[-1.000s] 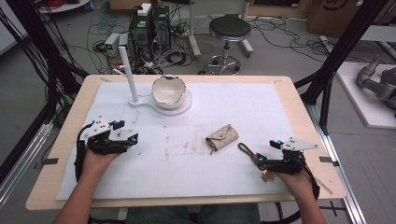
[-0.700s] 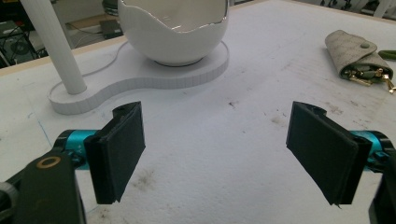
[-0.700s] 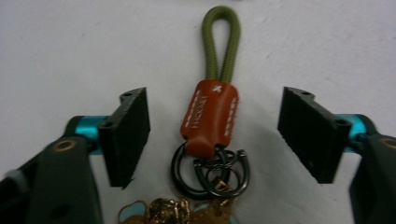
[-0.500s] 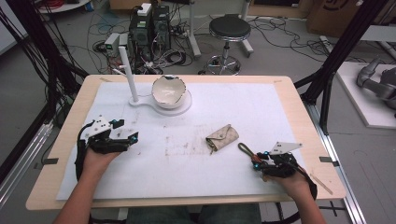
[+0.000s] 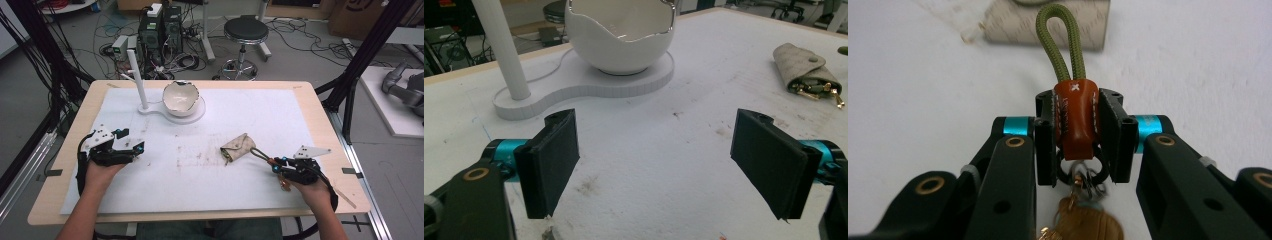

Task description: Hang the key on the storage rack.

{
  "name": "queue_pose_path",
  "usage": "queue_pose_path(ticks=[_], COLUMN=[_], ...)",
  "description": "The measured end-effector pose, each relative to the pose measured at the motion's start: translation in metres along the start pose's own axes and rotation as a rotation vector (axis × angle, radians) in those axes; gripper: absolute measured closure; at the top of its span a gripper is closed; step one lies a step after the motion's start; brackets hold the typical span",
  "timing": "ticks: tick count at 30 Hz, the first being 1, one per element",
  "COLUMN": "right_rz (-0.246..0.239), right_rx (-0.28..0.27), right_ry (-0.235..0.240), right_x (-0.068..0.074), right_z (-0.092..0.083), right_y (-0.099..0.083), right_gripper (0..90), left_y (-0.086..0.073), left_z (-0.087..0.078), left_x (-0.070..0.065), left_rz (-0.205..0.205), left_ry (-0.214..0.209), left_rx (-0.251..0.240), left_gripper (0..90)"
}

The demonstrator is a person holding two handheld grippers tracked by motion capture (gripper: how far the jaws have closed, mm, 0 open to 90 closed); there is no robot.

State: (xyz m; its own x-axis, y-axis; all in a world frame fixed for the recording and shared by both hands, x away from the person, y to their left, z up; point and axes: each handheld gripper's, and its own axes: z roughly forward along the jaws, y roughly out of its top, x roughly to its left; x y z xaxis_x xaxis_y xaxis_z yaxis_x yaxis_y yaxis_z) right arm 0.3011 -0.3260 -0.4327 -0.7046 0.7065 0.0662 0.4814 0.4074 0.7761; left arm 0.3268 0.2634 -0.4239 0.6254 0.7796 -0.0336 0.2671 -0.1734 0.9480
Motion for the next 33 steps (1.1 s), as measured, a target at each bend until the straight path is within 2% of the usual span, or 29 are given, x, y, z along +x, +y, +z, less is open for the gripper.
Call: queue_pose_path(ticks=[1,2,3,4,5,6,7,8,11,12,13,14,15,16,17,18,20,22,23,25,26,28,29,30,33], right_rz=[0.000,-0.002,-0.002,0.001,0.001,0.008,0.008,-0.001,-0.002,-0.006,-0.006,-0.014,-0.014,-0.032,-0.032,-0.047,-0.057,-0.059,-0.076,-0.094,-0.094,-0.110,-0.110,-0.122,-0.142], right_rx=[0.000,-0.046,-0.046,-0.080,-0.080,-0.109,-0.109,-0.132,-0.148,-0.173,-0.173,-0.191,-0.191,-0.205,-0.205,-0.221,-0.237,-0.241,-0.255,-0.260,-0.260,-0.259,-0.259,-0.262,-0.262], right_ry=[0.000,0.015,0.015,0.012,0.012,0.003,0.003,0.003,-0.002,-0.001,-0.001,0.003,0.003,0.002,0.002,0.000,-0.002,0.002,0.007,0.016,0.016,0.012,0.012,0.013,0.017], right_x=[0.000,0.001,0.001,0.002,0.002,0.004,0.004,0.006,0.007,0.008,0.008,0.010,0.010,0.012,0.012,0.014,0.016,0.017,0.020,0.024,0.024,0.030,0.030,0.034,0.040], right_z=[0.000,-0.003,-0.003,-0.006,-0.006,-0.008,-0.008,-0.009,-0.009,-0.007,-0.007,-0.004,-0.004,0.000,0.000,0.003,0.005,0.007,0.011,0.017,0.017,0.026,0.026,0.033,0.043], right_y=[0.000,0.003,0.003,0.007,0.007,0.013,0.013,0.021,0.029,0.039,0.039,0.049,0.049,0.060,0.060,0.072,0.084,0.089,0.104,0.117,0.117,0.137,0.137,0.150,0.168], right_gripper=[71.9,71.8,71.8,71.8,71.8,71.8,71.8,71.8,71.7,71.7,71.7,71.7,71.7,71.7,71.7,71.7,71.7,71.7,71.7,71.7,71.7,71.6,71.6,71.6,71.6], left_y=[0.000,0.000,0.000,0.000,0.000,-0.001,-0.001,-0.003,-0.006,-0.006,-0.006,-0.006,-0.006,-0.006,-0.006,-0.007,-0.008,-0.008,-0.009,-0.010,-0.011,-0.013,-0.013,-0.013,-0.014], left_z=[0.000,-0.001,-0.001,-0.002,-0.004,-0.007,-0.007,-0.009,-0.011,-0.015,-0.015,-0.020,-0.020,-0.023,-0.023,-0.026,-0.029,-0.031,-0.032,-0.035,-0.036,-0.038,-0.038,-0.039,-0.041], left_x=[0.000,0.001,0.001,0.001,0.001,0.002,0.002,0.003,0.003,0.003,0.003,0.001,0.001,-0.001,-0.001,-0.003,-0.004,-0.004,-0.005,-0.004,-0.005,-0.006,-0.006,-0.007,-0.008], left_rz=[0.000,-0.005,-0.006,-0.007,-0.006,-0.008,-0.008,-0.008,-0.012,-0.021,-0.021,-0.022,-0.022,-0.017,-0.017,-0.012,-0.014,-0.011,-0.010,-0.009,-0.010,0.005,0.005,0.005,0.010], left_ry=[0.000,-0.002,-0.009,-0.009,-0.009,-0.012,-0.012,-0.013,-0.011,-0.014,-0.014,-0.018,-0.018,-0.016,-0.016,-0.015,-0.011,-0.007,-0.006,0.000,0.004,0.013,0.013,0.013,0.015], left_rx=[0.000,-0.003,-0.003,-0.001,-0.002,-0.014,-0.014,-0.011,0.002,0.000,0.000,-0.016,-0.016,-0.015,-0.015,-0.009,-0.009,-0.009,-0.011,-0.007,-0.006,0.006,0.006,0.004,0.006], left_gripper=[19.4,19.4,19.4,19.4,19.4,19.4,19.4,19.4,19.4,19.4,19.4,19.4,19.4,19.4,19.4,19.4,19.4,19.4,19.4,19.4,19.4,19.4,19.4,19.4,19.4])
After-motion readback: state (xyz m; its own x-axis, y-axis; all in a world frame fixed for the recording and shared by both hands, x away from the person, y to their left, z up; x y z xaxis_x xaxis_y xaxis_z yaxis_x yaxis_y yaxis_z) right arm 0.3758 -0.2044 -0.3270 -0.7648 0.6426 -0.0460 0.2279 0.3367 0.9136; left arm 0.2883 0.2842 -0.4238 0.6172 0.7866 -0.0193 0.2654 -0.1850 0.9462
